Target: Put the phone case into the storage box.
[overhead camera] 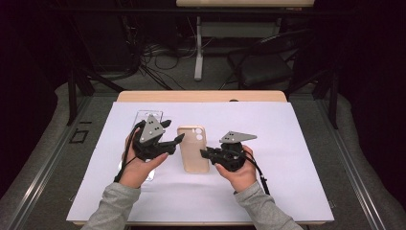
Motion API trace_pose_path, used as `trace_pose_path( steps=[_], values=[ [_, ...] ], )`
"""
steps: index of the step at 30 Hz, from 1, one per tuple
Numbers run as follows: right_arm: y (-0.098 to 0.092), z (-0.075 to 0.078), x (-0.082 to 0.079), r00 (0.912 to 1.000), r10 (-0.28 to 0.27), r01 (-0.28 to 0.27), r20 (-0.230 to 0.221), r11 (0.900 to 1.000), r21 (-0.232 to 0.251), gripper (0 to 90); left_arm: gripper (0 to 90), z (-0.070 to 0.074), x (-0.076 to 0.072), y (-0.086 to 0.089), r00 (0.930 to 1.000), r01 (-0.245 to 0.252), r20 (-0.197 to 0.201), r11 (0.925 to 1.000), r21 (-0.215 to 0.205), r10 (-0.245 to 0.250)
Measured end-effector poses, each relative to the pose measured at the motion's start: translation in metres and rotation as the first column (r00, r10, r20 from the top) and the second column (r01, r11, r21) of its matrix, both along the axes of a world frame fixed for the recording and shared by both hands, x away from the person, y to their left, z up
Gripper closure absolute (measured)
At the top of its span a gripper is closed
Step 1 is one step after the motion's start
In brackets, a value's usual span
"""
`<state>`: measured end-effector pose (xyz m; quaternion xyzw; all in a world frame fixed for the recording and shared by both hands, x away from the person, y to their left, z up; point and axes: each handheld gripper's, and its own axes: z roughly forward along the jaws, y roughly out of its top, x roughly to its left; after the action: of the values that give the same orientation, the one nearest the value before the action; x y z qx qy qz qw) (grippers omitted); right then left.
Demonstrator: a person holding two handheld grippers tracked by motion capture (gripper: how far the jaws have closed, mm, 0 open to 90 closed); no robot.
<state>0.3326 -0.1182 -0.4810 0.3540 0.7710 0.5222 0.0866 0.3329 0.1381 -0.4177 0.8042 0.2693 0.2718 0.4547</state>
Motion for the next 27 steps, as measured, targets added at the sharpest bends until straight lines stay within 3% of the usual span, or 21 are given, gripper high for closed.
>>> trace_pose_path(
  steps=[12,27],
  values=[
    [0.0037,-0.0015,-0.0015,0.9999,0.010,-0.010,0.009,1.000,-0.022,80.7,46.6,0.0002,-0.0022,-0.0032,0.9994,-0.008,0.033,0.9971,0.076,0.006],
    [0.0064,-0.0030,-0.0028,0.9998,0.013,-0.012,0.014,0.999,-0.037,80.7,54.2,-0.0003,-0.0035,-0.0061,0.9983,-0.006,0.058,0.9880,0.154,-0.003]
  ],
)
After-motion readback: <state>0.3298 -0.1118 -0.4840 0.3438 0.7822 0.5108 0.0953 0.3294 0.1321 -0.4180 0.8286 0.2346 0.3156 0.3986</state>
